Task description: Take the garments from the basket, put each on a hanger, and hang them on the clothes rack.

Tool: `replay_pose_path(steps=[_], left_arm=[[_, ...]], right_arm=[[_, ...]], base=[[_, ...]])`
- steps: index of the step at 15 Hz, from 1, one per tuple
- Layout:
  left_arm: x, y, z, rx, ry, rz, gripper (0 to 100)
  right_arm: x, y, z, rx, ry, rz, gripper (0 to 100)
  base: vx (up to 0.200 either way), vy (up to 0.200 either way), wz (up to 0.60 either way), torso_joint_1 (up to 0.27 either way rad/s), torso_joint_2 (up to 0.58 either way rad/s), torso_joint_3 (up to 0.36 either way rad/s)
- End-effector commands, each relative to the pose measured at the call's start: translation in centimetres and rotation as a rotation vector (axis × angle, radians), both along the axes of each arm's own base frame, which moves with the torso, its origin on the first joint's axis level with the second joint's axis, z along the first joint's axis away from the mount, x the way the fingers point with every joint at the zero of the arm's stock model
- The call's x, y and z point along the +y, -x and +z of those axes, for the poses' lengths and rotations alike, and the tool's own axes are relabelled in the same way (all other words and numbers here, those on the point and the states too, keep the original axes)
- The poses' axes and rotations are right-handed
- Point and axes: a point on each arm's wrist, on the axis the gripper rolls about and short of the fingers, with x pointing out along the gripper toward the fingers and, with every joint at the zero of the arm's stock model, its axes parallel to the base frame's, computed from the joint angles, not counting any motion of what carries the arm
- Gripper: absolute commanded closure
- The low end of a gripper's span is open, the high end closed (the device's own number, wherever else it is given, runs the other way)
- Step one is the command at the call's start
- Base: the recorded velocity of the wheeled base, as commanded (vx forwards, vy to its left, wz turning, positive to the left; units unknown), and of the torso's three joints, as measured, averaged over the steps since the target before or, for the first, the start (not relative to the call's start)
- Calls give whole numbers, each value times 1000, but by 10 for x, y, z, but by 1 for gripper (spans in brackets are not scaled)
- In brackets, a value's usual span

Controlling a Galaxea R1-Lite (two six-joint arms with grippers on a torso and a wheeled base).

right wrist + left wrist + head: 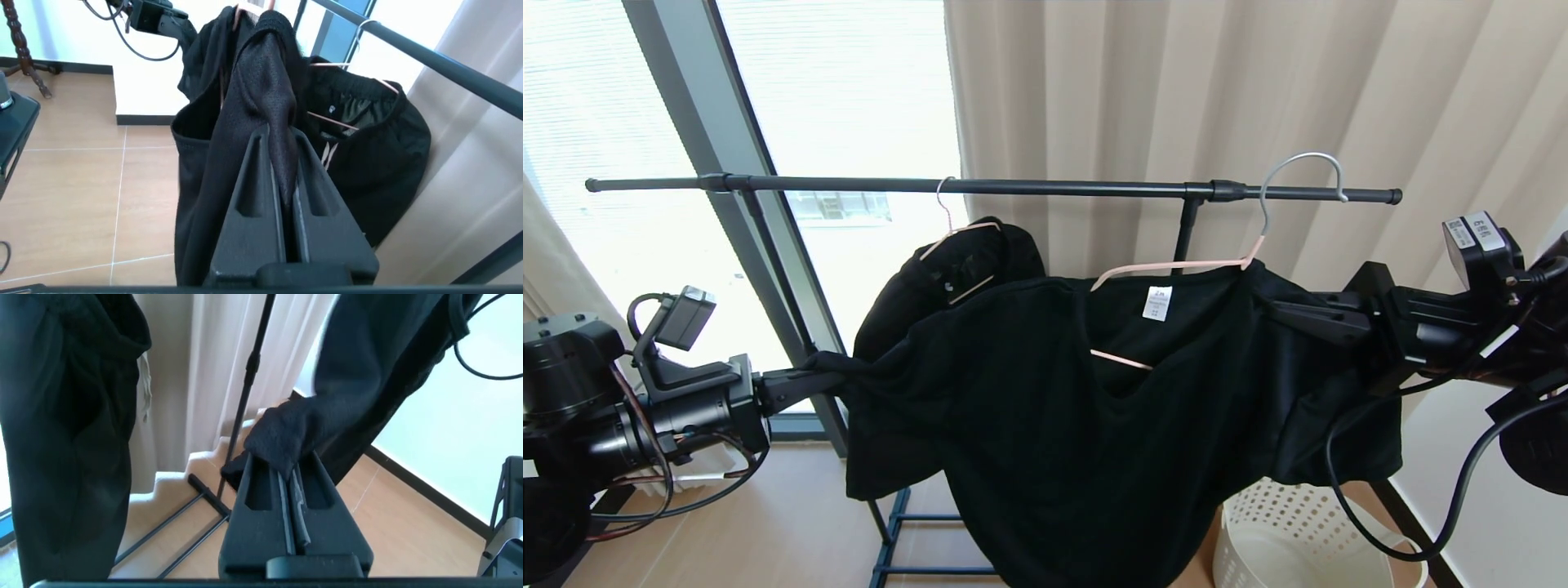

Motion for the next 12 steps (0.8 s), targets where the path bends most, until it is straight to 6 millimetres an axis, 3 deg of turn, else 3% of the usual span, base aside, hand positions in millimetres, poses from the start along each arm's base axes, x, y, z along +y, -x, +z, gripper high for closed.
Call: replay_pose_path(steps=[1,5,6,12], left_arm=[[2,-1,-3,10,2,5,100],[2,-1,-6,7,-8,1,100],[2,0,-7,-3,-18,-1,0],[0,2,-8,-6,-23,-20,0]], right_arm=[[1,0,-1,2,1,2,100],[2,-2,-4,7,2,5,100],[2,-2,-4,8,2,5,100],[2,-3,-6,12,3,7,100]], base=[[0,0,0,0,0,0],[0,0,0,0,0,0],[0,0,0,0,0,0],[0,0,0,0,0,0]])
